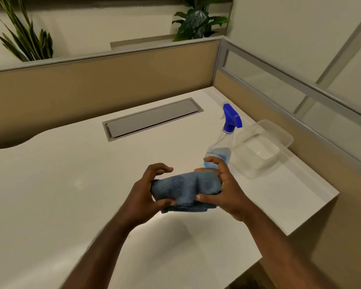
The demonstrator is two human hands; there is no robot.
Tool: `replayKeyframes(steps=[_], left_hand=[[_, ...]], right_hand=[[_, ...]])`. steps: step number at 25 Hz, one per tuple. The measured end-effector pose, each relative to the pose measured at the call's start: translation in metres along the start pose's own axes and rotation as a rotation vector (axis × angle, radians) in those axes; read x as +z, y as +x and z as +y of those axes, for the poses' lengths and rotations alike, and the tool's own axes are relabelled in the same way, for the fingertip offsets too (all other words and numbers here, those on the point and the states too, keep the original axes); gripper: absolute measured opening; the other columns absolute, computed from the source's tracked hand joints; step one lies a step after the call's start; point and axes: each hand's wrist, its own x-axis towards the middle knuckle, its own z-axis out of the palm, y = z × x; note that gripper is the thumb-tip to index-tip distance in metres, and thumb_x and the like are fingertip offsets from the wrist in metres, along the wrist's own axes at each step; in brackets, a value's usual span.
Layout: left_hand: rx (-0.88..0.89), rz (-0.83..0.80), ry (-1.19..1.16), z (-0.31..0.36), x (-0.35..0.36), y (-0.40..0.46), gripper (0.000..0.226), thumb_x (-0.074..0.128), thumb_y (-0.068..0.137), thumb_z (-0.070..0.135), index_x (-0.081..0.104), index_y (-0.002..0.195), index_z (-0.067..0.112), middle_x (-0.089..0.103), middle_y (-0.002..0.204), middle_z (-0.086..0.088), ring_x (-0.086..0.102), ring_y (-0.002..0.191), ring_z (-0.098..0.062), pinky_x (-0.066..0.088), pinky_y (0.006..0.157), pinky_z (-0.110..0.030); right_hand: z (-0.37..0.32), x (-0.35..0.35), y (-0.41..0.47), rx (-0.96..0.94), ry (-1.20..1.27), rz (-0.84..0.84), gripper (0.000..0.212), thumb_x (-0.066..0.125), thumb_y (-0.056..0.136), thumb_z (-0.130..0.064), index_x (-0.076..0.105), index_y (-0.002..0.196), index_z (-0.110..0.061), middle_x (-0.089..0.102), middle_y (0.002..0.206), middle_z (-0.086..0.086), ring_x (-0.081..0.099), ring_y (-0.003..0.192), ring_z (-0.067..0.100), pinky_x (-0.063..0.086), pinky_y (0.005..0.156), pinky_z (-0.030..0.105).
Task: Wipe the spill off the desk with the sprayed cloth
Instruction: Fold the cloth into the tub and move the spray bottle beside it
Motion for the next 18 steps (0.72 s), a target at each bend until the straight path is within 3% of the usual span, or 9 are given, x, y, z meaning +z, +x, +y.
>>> replayKeyframes(steps=[2,5,7,9,10,12,13,15,18], left_hand=[[0.033,0.024,0.072,0.002,0.015,0.004,0.081,0.088,0.064,0.015,0.043,0.124,0.046,0.064,0.116,0.027,0.067,0.095,-0.003,0.052,0.074,-0.013],[0.125,0.147,0.259,0.009,0.051,0.013,0.066,0.088,0.065,0.018,0.055,0.119,0.038,0.069,0.105,0.024,0.065,0.093,-0.001,0.050,0.076,-0.014],[0.147,0.261,0.362,0.016,0.077,0.020,0.055,0.087,0.065,0.020,0.062,0.113,0.027,0.063,0.112,0.017,0.057,0.102,0.000,0.048,0.082,-0.019],[-0.023,0.331,0.363,0.023,0.103,0.024,0.046,0.085,0.068,0.019,0.061,0.107,0.027,0.057,0.112,0.014,0.057,0.092,0.002,0.047,0.074,-0.016],[-0.157,0.352,0.317,0.029,0.120,0.027,0.037,0.080,0.074,0.018,0.058,0.101,0.029,0.059,0.106,0.013,0.060,0.079,-0.001,0.048,0.066,-0.018],[-0.404,0.322,0.046,0.042,0.154,0.034,0.004,0.059,0.087,0.026,0.061,0.089,0.026,0.069,0.089,0.000,0.063,0.057,-0.011,0.054,0.057,-0.035],[-0.484,0.279,-0.146,0.051,0.172,0.040,0.023,0.048,0.087,0.035,0.066,0.087,0.021,0.072,0.084,-0.008,0.065,0.055,-0.016,0.054,0.055,-0.041],[-0.583,0.182,-0.550,0.071,0.204,0.056,0.049,0.042,0.089,0.056,0.071,0.096,0.017,0.074,0.087,-0.013,0.069,0.065,-0.028,0.055,0.055,-0.035],[-0.535,0.127,-0.673,0.095,0.240,0.093,0.054,0.049,0.084,0.065,0.068,0.110,0.022,0.076,0.103,-0.008,0.073,0.092,-0.028,0.058,0.066,-0.030]], right_hand=[[0.000,-0.015,-0.009,0.025,0.058,0.029,0.071,0.086,0.064,-0.007,0.054,0.123,-0.029,0.066,0.116,-0.006,0.063,0.113,0.018,0.057,0.081,0.027],[0.000,-0.037,-0.018,-0.054,-0.081,0.068,0.046,0.086,0.064,-0.008,0.063,0.101,-0.023,0.070,0.100,-0.002,0.065,0.100,0.008,0.055,0.078,0.021],[-0.002,-0.052,-0.025,-0.191,-0.190,0.107,0.041,0.082,0.068,-0.004,0.062,0.099,-0.022,0.070,0.094,-0.005,0.066,0.094,0.003,0.053,0.079,0.017],[0.001,-0.074,-0.034,-0.445,-0.363,0.173,0.042,0.075,0.071,-0.002,0.062,0.106,-0.022,0.071,0.100,-0.009,0.066,0.098,0.005,0.054,0.082,0.021],[0.004,-0.090,-0.039,-0.598,-0.486,0.219,0.042,0.073,0.071,-0.004,0.061,0.109,-0.021,0.070,0.106,-0.006,0.066,0.101,0.008,0.055,0.083,0.026],[0.010,-0.121,-0.046,-0.851,-0.705,0.290,0.038,0.073,0.074,-0.009,0.061,0.109,-0.018,0.068,0.112,-0.003,0.066,0.102,0.014,0.054,0.082,0.032],[0.015,-0.136,-0.049,-0.931,-0.778,0.303,0.035,0.073,0.077,-0.013,0.061,0.109,-0.017,0.066,0.115,-0.002,0.065,0.104,0.016,0.053,0.082,0.033],[0.027,-0.164,-0.053,-1.016,-0.866,0.299,0.032,0.075,0.079,-0.018,0.061,0.109,-0.018,0.064,0.117,0.000,0.064,0.106,0.019,0.051,0.083,0.035],[0.045,-0.199,-0.053,-1.027,-0.934,0.298,0.031,0.076,0.082,-0.022,0.063,0.111,-0.021,0.070,0.114,0.004,0.063,0.108,0.019,0.051,0.085,0.036]])
